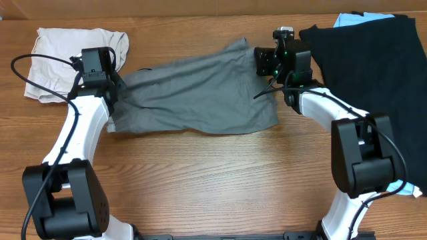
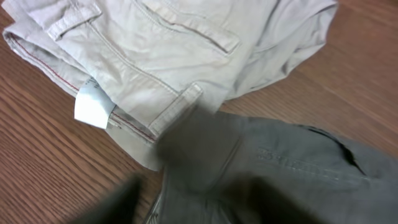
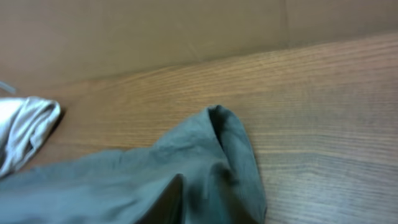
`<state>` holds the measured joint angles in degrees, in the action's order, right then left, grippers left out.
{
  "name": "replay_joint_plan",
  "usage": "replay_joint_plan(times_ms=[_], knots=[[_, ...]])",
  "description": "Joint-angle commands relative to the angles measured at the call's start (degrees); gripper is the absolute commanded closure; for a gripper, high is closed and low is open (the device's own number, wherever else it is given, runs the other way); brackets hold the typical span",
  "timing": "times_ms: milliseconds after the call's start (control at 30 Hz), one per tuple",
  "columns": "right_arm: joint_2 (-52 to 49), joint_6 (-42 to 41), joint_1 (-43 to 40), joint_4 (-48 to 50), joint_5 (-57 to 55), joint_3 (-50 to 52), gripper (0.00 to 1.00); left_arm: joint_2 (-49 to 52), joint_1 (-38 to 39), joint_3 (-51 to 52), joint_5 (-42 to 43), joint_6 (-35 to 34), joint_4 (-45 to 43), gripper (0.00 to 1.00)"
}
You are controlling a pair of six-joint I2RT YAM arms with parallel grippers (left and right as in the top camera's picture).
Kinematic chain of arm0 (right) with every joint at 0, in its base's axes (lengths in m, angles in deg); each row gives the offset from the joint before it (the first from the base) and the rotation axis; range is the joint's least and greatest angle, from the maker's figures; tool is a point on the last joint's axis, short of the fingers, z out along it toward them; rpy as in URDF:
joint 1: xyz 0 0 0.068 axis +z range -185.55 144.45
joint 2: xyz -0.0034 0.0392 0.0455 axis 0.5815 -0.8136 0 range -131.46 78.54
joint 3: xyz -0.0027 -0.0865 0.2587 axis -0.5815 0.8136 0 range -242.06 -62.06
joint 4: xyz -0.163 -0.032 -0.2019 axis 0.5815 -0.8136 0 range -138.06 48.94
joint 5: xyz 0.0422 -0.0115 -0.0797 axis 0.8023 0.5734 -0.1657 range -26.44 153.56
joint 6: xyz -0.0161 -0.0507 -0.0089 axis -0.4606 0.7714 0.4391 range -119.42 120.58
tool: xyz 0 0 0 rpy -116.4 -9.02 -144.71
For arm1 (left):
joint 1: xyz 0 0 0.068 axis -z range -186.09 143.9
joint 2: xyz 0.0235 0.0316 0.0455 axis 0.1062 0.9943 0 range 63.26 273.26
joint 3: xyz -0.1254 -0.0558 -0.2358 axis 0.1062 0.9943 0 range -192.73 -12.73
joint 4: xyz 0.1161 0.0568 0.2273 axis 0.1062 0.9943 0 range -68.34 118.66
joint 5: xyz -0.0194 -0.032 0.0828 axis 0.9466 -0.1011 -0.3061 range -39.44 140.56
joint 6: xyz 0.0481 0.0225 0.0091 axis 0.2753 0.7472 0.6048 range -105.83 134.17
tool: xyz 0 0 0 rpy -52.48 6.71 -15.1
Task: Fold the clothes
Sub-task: 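Lay the folded edge down and smooth the fold with both grippers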
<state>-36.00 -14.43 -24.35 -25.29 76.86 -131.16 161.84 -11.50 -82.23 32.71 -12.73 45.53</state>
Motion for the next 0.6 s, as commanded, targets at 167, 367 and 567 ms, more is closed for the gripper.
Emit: replay_joint_plan(times_ms=[167, 367, 567], knots=[[2.99, 0.02, -1.51, -4.00, 3.50, -1.18, 0.00, 0.68, -0.57, -4.11, -1.33, 3.19, 3.65, 0.00], [7.82, 1.11, -4.79, -19.82, 8.59, -1.18, 0.00, 0.26, -0.57, -16.15, 7.28, 7.52, 18.69, 0.00], [7.78, 10.12, -3.78, -34.60, 9.51, -0.98, 0.00, 0.26, -0.57, -23.37, 13.49, 10.67, 30.01, 0.00]])
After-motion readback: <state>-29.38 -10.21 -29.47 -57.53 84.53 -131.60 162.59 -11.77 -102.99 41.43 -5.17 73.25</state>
